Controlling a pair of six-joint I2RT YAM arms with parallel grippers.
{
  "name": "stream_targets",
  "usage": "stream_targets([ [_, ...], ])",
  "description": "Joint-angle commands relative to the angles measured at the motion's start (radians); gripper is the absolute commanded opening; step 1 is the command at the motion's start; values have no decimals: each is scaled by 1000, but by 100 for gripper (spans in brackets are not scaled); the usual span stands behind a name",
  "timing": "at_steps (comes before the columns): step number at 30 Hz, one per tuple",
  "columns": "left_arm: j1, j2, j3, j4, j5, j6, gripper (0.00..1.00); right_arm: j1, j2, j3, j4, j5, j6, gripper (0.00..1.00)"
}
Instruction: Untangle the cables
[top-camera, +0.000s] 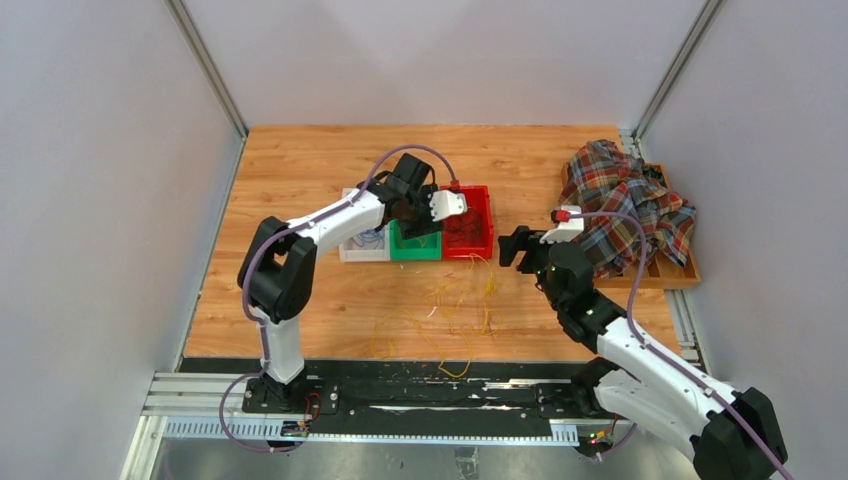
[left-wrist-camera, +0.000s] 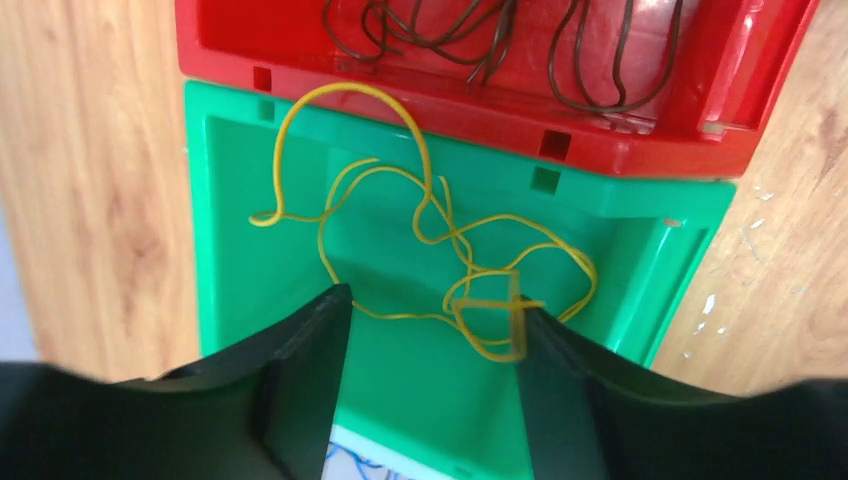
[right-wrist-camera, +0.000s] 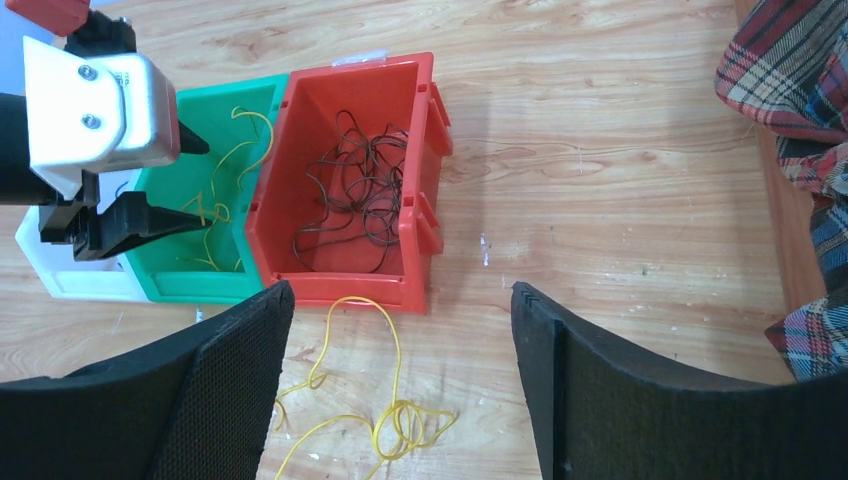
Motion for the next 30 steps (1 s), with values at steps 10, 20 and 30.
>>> stream_targets([
  [10, 85, -54, 297, -331, 231, 62, 85, -15, 10, 79, -79, -41, -18, 79],
  [20, 81, 133, 457, -356, 325, 126, 78, -16, 21, 80, -92, -48, -15, 77],
  [30, 64, 178, 387, -356, 368, 252, 70, -16, 38, 71, -92, -54, -9, 73],
])
